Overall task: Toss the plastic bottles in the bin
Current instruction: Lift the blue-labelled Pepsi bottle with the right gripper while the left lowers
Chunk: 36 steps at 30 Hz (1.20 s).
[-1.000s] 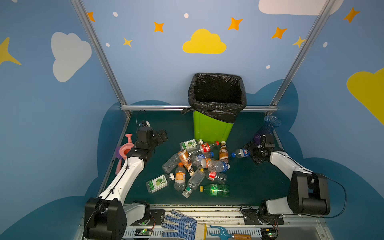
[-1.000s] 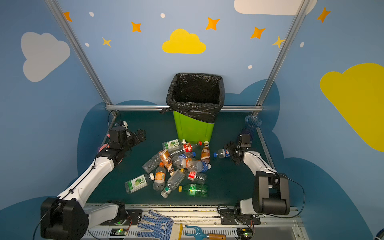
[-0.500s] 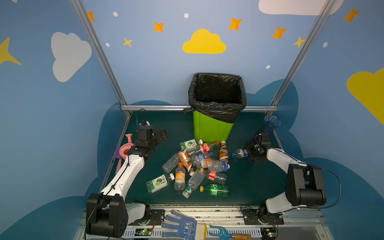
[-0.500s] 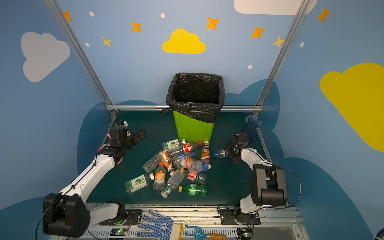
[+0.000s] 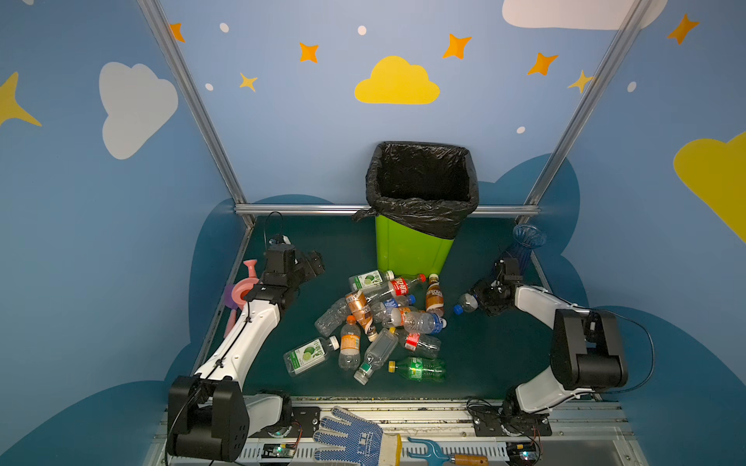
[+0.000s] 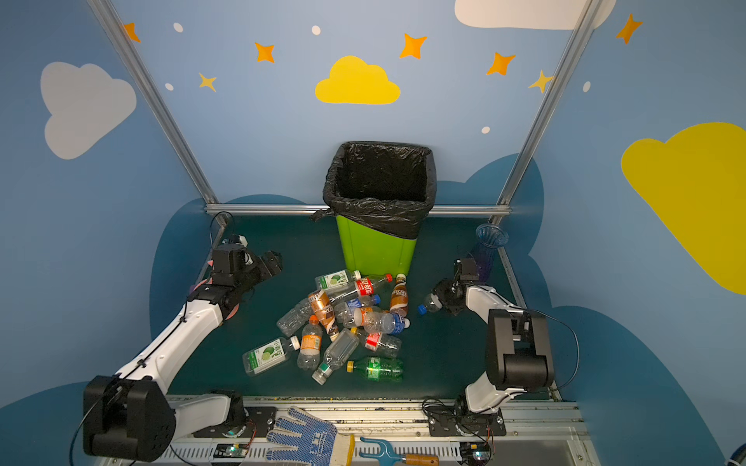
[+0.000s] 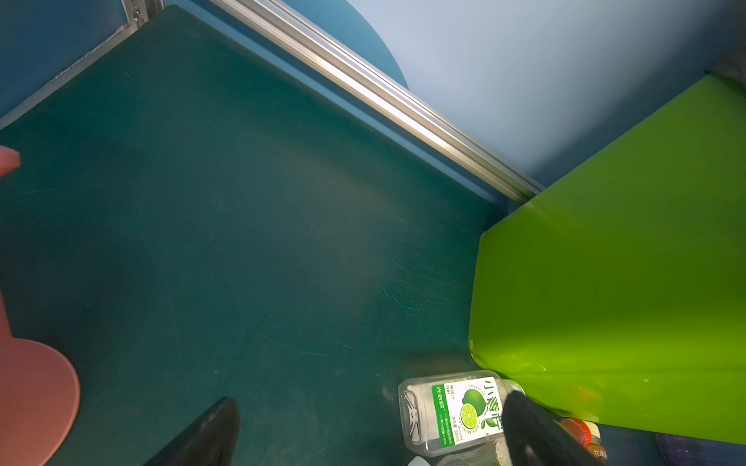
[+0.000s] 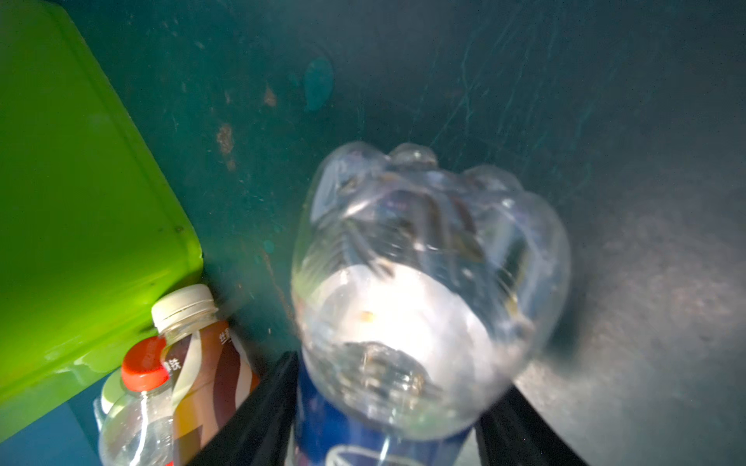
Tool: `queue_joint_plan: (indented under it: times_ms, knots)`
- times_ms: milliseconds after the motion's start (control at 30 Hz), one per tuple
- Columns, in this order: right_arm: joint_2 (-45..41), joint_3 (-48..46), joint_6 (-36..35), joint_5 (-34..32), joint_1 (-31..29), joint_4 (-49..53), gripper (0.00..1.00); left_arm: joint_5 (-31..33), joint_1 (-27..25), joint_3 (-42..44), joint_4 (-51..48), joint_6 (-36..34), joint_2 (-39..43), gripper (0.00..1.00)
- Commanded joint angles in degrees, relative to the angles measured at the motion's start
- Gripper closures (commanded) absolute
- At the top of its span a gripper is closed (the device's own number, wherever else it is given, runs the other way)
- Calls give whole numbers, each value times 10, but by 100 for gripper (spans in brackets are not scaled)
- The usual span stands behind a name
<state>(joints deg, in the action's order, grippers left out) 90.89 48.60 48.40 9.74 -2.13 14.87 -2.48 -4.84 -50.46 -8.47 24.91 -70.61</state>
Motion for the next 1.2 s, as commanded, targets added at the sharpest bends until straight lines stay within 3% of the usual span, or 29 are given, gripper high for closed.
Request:
queue_joint_plan:
  times_ms: [0,333,700,900,1067,1167]
  knots:
    - [6,3,-15,17,-2,-10,41,2,4,3,-6,6,11,0]
    - [-6,4,-24,42,-2,-26,55,9,7,13,-8,15,19,0]
    - [-104,67,-59,52,-11,8,58,15,9,17,-7,30,7,0]
    - [-232,189,-93,-3,32,66,57,20,12,16,-17,40,-3,0]
    - [-348,246,-91,-108,77,22,52,23,16,30,-12,47,-5,0]
    - [-354,286,-79,-110,81,-18,51,11,16,30,-7,54,-11,0]
